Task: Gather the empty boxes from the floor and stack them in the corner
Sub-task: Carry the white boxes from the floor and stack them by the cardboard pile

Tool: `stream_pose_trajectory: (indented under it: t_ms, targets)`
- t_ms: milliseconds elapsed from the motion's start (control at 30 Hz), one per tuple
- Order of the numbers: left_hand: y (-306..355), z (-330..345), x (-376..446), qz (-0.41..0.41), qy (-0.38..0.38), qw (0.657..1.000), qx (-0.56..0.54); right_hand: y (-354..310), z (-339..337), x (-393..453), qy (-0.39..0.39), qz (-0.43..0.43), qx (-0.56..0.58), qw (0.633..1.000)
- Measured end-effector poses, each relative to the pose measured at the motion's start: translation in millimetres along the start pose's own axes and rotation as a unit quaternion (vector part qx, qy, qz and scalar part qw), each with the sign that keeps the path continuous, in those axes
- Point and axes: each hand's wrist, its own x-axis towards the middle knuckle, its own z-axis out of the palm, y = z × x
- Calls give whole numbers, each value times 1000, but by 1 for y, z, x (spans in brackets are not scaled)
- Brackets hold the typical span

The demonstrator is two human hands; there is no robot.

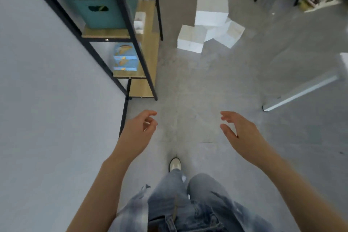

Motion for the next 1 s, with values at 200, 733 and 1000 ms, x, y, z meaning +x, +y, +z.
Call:
stream_pose_trajectory:
  t_ms: [200,733,1000]
  targets:
    - [80,4,157,62,-31,998,2,25,-41,107,53,56,39,996]
    - [243,98,507,-11,-82,996,-31,133,-227,474,22,67,35,997]
    - [285,119,720,-45,-35,998,-36,162,-280,696,1,93,104,990]
